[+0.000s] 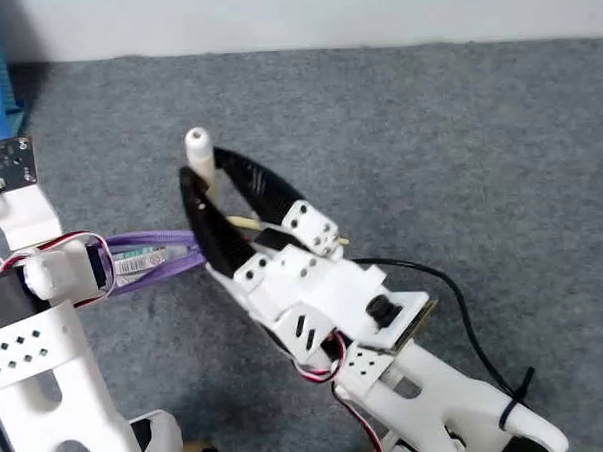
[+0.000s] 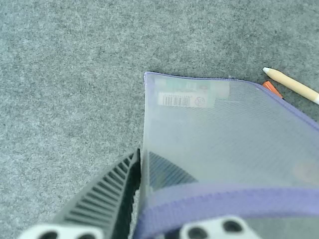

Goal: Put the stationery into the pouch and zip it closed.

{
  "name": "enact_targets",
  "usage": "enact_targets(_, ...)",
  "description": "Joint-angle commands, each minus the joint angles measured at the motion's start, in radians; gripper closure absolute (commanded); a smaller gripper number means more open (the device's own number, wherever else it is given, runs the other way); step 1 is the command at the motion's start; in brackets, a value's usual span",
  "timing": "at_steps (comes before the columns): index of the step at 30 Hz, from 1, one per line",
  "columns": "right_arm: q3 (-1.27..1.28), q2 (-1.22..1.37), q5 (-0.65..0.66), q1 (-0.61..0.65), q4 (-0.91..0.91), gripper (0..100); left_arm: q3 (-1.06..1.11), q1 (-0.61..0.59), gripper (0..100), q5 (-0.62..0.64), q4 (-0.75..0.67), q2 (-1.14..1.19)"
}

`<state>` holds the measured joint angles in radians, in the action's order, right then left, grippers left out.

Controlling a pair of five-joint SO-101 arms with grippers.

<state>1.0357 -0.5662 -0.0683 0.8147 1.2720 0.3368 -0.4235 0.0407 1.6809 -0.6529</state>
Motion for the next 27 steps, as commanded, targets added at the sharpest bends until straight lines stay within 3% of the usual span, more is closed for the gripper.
enact_targets(1,-0.051,-0.012,-0.063,-0.099,-0.061,99.1,-0.002,0.005,99,-0.002,-0.023,-0.003)
enact_targets(7,-0.057,-0.013,-0.233,-0.338,-0.249,99.1,-0.002,0.003,99,-0.005,-0.023,-0.003)
enact_targets(13,-0.057,-0.036,-0.267,-0.521,-0.529,99.1,-0.002,0.003,99,-0.005,-0.025,-0.003)
enact_targets(19,-0.057,-0.197,-0.245,-0.605,-0.997,99.1,-0.001,0.003,99,-0.005,-0.021,-0.003)
enact_targets(27,-0.057,-0.334,-0.084,-0.599,-1.529,99.1,-0.001,0.003,99,-0.005,-0.021,-0.003)
